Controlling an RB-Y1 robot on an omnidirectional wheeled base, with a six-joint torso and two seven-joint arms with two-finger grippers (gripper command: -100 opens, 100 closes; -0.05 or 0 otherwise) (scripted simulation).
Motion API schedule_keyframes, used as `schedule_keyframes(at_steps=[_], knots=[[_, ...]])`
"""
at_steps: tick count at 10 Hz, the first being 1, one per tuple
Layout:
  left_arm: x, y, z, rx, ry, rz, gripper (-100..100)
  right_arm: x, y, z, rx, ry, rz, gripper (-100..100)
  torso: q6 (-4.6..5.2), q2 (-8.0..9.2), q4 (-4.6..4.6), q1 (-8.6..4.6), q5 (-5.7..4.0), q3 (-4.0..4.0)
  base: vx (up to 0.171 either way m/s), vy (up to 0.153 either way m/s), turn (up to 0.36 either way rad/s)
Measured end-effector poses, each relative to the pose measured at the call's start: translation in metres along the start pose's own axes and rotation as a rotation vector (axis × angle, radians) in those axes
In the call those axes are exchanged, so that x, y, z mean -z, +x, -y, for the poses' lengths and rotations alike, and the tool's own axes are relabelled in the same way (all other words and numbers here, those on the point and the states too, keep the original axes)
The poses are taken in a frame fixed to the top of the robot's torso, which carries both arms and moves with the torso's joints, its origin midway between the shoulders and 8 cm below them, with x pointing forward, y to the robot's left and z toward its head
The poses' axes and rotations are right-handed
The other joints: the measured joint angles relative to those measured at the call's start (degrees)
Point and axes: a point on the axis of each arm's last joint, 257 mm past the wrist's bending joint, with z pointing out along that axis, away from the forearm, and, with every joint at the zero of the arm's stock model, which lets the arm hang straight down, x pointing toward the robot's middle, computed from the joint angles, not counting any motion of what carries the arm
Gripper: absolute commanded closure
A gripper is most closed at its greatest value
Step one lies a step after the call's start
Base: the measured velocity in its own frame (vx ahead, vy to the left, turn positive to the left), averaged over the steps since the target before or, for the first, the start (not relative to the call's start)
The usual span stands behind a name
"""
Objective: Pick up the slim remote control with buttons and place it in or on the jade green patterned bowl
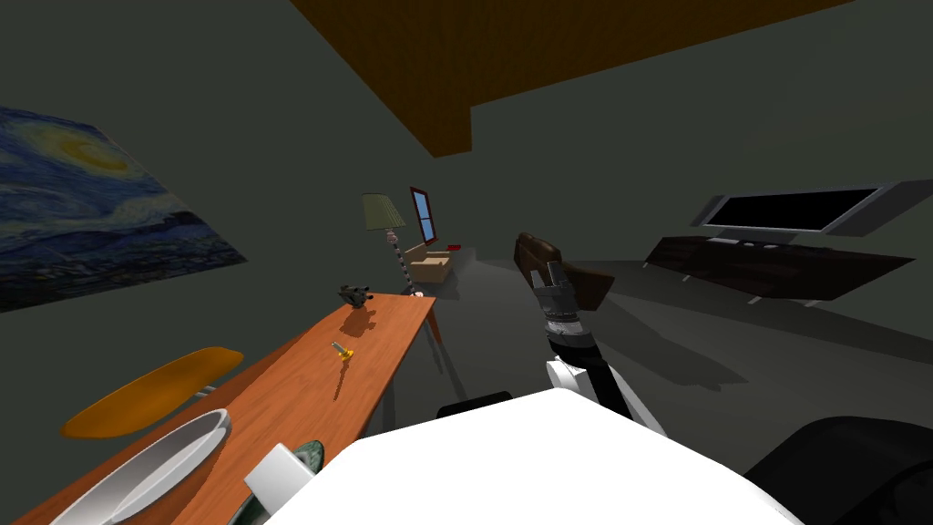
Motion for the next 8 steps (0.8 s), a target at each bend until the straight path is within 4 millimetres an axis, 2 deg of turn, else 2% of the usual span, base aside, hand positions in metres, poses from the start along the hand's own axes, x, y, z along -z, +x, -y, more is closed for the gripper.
schedule_keyframes(at_steps=[2, 3, 8], knots=[[0.0014, -0.0009, 0.0023, -0.002, 0.013, 0.014, -100, 0.0000, 0.0000, 0.0000, 0.000, 0.000, 0.000, 0, 0.00, -0.01, 0.00, 0.01, 0.00, 0.00, -0.003, -0.003, 0.000], [0.0014, -0.0009, 0.0028, -0.003, 0.015, 0.015, 0, 0.0000, 0.0000, 0.0000, 0.000, 0.000, 0.000, 0, 0.00, -0.02, 0.00, 0.03, 0.01, -0.01, 0.000, 0.000, 0.000], [0.0014, -0.0009, 0.0027, -0.002, 0.015, 0.015, 0, 0.0000, 0.0000, 0.0000, 0.000, 0.000, 0.000, 0, 0.00, -0.03, -0.01, 0.04, 0.01, -0.02, 0.000, 0.000, 0.000]])
